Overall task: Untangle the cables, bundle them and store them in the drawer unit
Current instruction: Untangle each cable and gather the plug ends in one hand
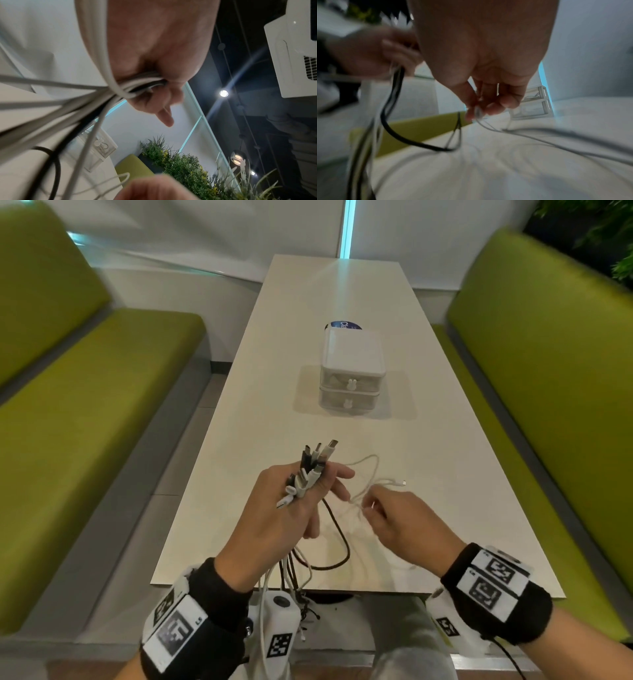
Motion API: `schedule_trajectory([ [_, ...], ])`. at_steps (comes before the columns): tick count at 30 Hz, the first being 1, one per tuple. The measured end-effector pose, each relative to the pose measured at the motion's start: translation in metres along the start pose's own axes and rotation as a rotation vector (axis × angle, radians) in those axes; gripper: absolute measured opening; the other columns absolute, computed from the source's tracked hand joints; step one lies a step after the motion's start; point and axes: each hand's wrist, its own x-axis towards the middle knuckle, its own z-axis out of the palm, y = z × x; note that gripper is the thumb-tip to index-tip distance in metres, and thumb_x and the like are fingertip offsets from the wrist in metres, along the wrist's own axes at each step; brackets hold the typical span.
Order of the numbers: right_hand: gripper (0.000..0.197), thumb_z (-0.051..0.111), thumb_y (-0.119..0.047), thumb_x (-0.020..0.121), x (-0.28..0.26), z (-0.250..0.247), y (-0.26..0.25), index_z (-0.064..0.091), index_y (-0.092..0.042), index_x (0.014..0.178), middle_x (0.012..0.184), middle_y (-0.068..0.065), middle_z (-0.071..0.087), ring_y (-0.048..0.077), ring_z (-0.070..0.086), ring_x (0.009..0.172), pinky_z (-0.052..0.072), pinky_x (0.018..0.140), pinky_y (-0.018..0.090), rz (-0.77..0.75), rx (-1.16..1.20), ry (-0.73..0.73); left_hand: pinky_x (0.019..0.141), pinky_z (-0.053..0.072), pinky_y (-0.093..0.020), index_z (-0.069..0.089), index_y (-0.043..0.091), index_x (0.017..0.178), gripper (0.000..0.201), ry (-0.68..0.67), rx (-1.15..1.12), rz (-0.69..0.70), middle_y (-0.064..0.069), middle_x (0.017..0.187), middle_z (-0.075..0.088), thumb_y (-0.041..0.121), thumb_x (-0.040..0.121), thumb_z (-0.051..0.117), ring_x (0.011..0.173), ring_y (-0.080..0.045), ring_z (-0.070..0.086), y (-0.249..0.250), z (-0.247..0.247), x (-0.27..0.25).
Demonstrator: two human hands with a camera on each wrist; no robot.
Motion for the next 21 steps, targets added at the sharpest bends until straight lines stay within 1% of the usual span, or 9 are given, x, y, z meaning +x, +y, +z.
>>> schedule_trajectory([
  [2, 0.004, 0.055, -0.018, 0.091, -0.006, -0.02, -0.014, 0.054, -0.021, 0.093, 0.056, -0.004, 0.058, 0.007, 0.049, 0.05, 0.039, 0.052, 0.021, 0.047, 0.277, 0.101, 0.06, 0.051, -0.028, 0.072, 0.016, 0.103, 0.034, 0.008, 0.006, 0.021, 0.002, 0.089, 0.073, 0.039, 0.091, 0.051, 0.056, -0.019, 0.062, -0.002, 0.006, 0.001],
  [4, 0.007, 0.055, -0.004, 0.088, -0.012, -0.042, -0.029, 0.059, -0.01, 0.09, 0.055, 0.003, 0.062, 0.013, 0.051, 0.047, 0.04, 0.05, 0.028, 0.076, 0.639, 0.097, 0.074, 0.055, -0.028, 0.07, 0.013, 0.11, 0.033, 0.008, 0.028, 0.063, 0.001, 0.098, 0.074, 0.035, 0.093, 0.053, 0.082, -0.016, 0.069, -0.004, 0.012, 0.001],
  [7, 0.02, 0.044, 0.005, 0.09, -0.014, -0.062, -0.046, 0.064, 0.006, 0.092, 0.08, 0.021, 0.07, 0.028, 0.064, 0.066, 0.048, 0.059, 0.035, 0.035, 0.994, -0.022, 0.093, 0.051, -0.029, 0.064, 0.015, 0.124, 0.03, -0.009, 0.155, 0.178, 0.003, 0.115, 0.069, 0.024, 0.097, 0.056, 0.107, -0.01, 0.064, -0.006, 0.019, 0.003],
  [10, 0.027, 0.037, 0.009, 0.089, -0.015, -0.067, -0.051, 0.063, 0.01, 0.095, 0.092, 0.032, 0.064, 0.037, 0.066, 0.08, 0.054, 0.07, 0.042, 0.026, 1.239, -0.079, 0.103, 0.046, -0.032, 0.055, 0.018, 0.135, 0.046, -0.059, 0.26, 0.278, 0.004, 0.134, 0.058, 0.001, 0.093, 0.06, 0.123, -0.009, 0.056, -0.007, 0.022, 0.006],
  [13, 0.02, 0.047, 0.005, 0.093, -0.018, -0.065, -0.053, 0.064, 0.007, 0.103, 0.097, 0.025, 0.069, 0.032, 0.069, 0.086, 0.057, 0.078, 0.041, -0.033, 1.156, -0.098, 0.101, 0.048, -0.033, 0.057, 0.013, 0.132, 0.047, -0.037, 0.296, 0.327, 0.003, 0.133, 0.058, -0.007, 0.089, 0.059, 0.12, -0.01, 0.057, -0.006, 0.023, 0.005],
  [15, 0.015, 0.054, -0.001, 0.093, -0.021, -0.063, -0.053, 0.066, 0.004, 0.1, 0.095, 0.02, 0.071, 0.03, 0.07, 0.084, 0.055, 0.082, 0.043, -0.054, 1.069, -0.085, 0.098, 0.049, -0.029, 0.059, 0.011, 0.128, 0.038, 0.01, 0.246, 0.321, 0.002, 0.127, 0.061, 0.007, 0.091, 0.061, 0.116, -0.01, 0.059, -0.006, 0.022, 0.003],
  [17, 0.021, 0.059, -0.01, 0.091, -0.021, -0.06, -0.052, 0.064, 0.01, 0.096, 0.09, 0.024, 0.067, 0.028, 0.065, 0.08, 0.051, 0.083, 0.045, -0.068, 0.995, -0.05, 0.095, 0.049, -0.025, 0.06, 0.013, 0.125, 0.034, 0.048, 0.18, 0.309, 0.005, 0.123, 0.063, 0.026, 0.094, 0.057, 0.114, -0.011, 0.06, -0.005, 0.024, -0.001],
  [19, 0.031, 0.058, -0.018, 0.085, -0.021, -0.057, -0.051, 0.064, 0.01, 0.098, 0.101, 0.026, 0.063, 0.029, 0.061, 0.087, 0.049, 0.087, 0.043, -0.099, 0.943, -0.031, 0.092, 0.05, -0.025, 0.061, 0.014, 0.122, 0.029, 0.065, 0.146, 0.312, 0.005, 0.12, 0.065, 0.026, 0.098, 0.053, 0.112, -0.014, 0.062, -0.005, 0.028, -0.007],
  [21, 0.027, 0.057, -0.012, 0.082, -0.024, -0.054, -0.053, 0.066, 0.007, 0.098, 0.113, 0.017, 0.064, 0.028, 0.062, 0.101, 0.049, 0.092, 0.039, -0.148, 0.921, -0.061, 0.088, 0.052, -0.027, 0.065, 0.015, 0.112, 0.024, 0.106, 0.095, 0.297, 0.004, 0.112, 0.069, 0.029, 0.098, 0.052, 0.107, -0.015, 0.065, -0.004, 0.031, -0.013],
])
